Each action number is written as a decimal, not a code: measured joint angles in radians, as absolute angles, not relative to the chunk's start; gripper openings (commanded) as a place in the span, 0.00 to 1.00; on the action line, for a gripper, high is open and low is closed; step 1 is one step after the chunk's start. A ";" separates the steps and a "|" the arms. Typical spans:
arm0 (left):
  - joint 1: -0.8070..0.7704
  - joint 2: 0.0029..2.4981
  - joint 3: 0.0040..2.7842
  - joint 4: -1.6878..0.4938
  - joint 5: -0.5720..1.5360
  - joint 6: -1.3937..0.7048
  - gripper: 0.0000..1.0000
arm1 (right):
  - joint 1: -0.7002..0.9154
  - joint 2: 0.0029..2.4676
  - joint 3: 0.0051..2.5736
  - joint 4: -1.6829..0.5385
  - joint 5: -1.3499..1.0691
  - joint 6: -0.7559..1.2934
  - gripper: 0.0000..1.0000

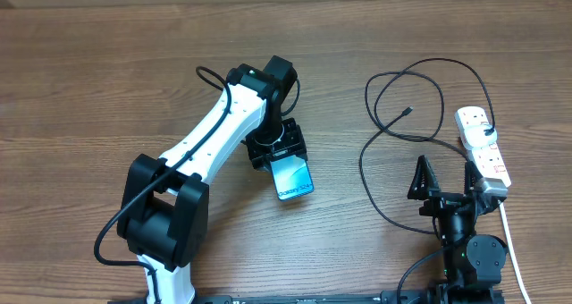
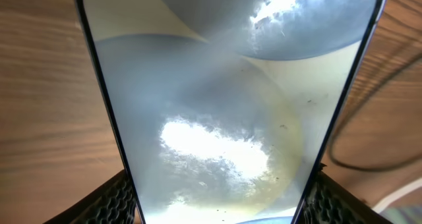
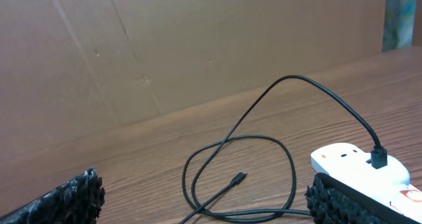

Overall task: Plug charger to phone and switch on socket
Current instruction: 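Lift the phone with the left gripper and tilt it upright, then move the right gripper toward the phone's lower edge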

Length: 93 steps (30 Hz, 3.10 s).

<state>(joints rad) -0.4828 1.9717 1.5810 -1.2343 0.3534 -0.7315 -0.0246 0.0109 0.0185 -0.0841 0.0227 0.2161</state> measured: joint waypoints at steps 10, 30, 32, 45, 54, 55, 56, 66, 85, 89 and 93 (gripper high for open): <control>-0.442 1.972 1.581 -1.234 0.530 -0.769 0.61 | -0.025 0.011 0.019 -0.084 0.023 0.216 1.00; -0.279 1.972 1.581 -1.227 0.827 -0.746 0.62 | -0.025 0.011 0.019 -0.084 0.023 0.216 1.00; -0.278 1.972 1.581 -1.227 0.855 -0.738 0.62 | -0.025 0.011 0.019 -0.084 0.023 0.216 1.00; -0.278 1.972 1.581 -1.232 0.933 -0.726 0.63 | -0.025 0.011 0.019 -0.084 0.023 0.215 1.00; -0.278 1.972 1.581 -1.232 0.933 -0.726 0.62 | -0.025 0.011 0.019 -0.083 0.023 0.216 1.00; -0.278 1.972 1.581 -1.232 0.933 -0.726 0.62 | -0.025 0.011 0.019 -0.084 0.023 0.216 1.00; -0.278 1.972 1.581 -1.232 0.933 -0.726 0.63 | -0.025 0.011 0.019 -0.083 0.023 0.216 1.00; -0.278 1.972 1.581 -1.219 0.918 -0.726 0.63 | -0.025 0.011 0.019 -0.084 0.023 0.216 1.00; -0.278 1.972 1.581 -1.148 0.544 -0.667 0.62 | -0.025 0.011 0.019 -0.084 0.023 0.216 1.00; -0.278 1.972 1.581 -1.149 0.470 -0.651 0.62 | -0.025 0.011 0.019 -0.084 0.023 0.216 1.00; -0.278 1.972 1.581 -1.148 0.419 -0.649 0.61 | -0.025 0.011 0.019 -0.084 0.023 0.216 1.00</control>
<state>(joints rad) -0.2775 1.9717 1.5810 -1.1484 0.4191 -0.6491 -0.0246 0.0109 0.0185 -0.0837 0.0227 0.2157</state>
